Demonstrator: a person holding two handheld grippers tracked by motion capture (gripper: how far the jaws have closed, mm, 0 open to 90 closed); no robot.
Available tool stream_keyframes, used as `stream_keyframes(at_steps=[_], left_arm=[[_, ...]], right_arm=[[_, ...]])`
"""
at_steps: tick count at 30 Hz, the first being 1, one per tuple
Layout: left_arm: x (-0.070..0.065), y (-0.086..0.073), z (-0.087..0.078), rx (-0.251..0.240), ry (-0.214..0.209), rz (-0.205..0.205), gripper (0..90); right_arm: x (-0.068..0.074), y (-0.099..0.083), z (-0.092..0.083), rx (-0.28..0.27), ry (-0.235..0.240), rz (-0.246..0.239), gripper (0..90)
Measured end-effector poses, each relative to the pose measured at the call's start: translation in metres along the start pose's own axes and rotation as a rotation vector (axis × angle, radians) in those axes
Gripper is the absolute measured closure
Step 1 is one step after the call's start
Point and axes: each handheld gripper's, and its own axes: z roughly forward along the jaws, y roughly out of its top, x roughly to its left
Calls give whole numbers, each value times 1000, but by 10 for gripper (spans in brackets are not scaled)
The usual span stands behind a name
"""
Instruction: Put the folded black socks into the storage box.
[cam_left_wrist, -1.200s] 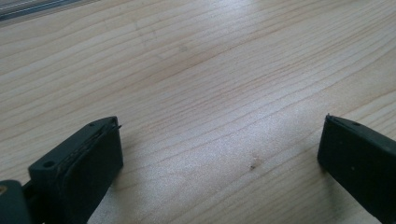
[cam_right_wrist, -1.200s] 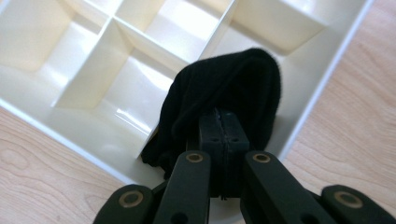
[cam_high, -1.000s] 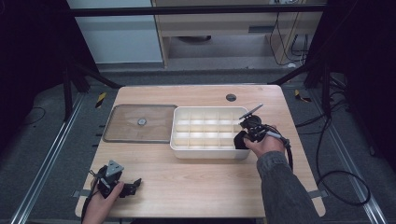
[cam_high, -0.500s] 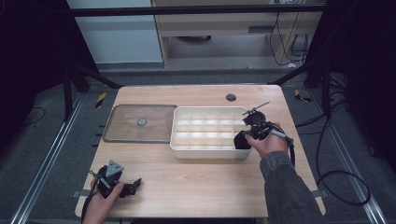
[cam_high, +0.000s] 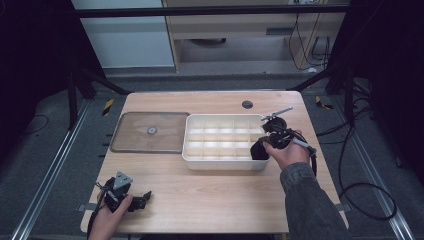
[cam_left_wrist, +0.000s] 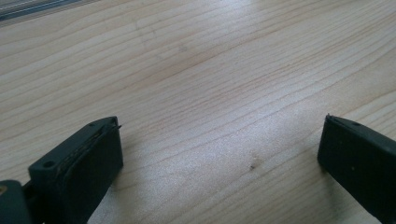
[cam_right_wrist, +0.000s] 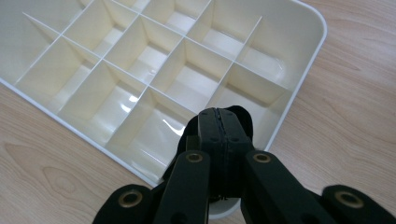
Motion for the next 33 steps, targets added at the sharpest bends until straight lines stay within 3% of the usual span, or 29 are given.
stream_keyframes(at_steps=[19,33], left_arm=[[0,0,0,0,0,1,0],[0,0,0,0,0,0,0]], right_arm=[[8,1,-17,-120,10,-20,869],[12,-1,-34,-185,18,-13,765]])
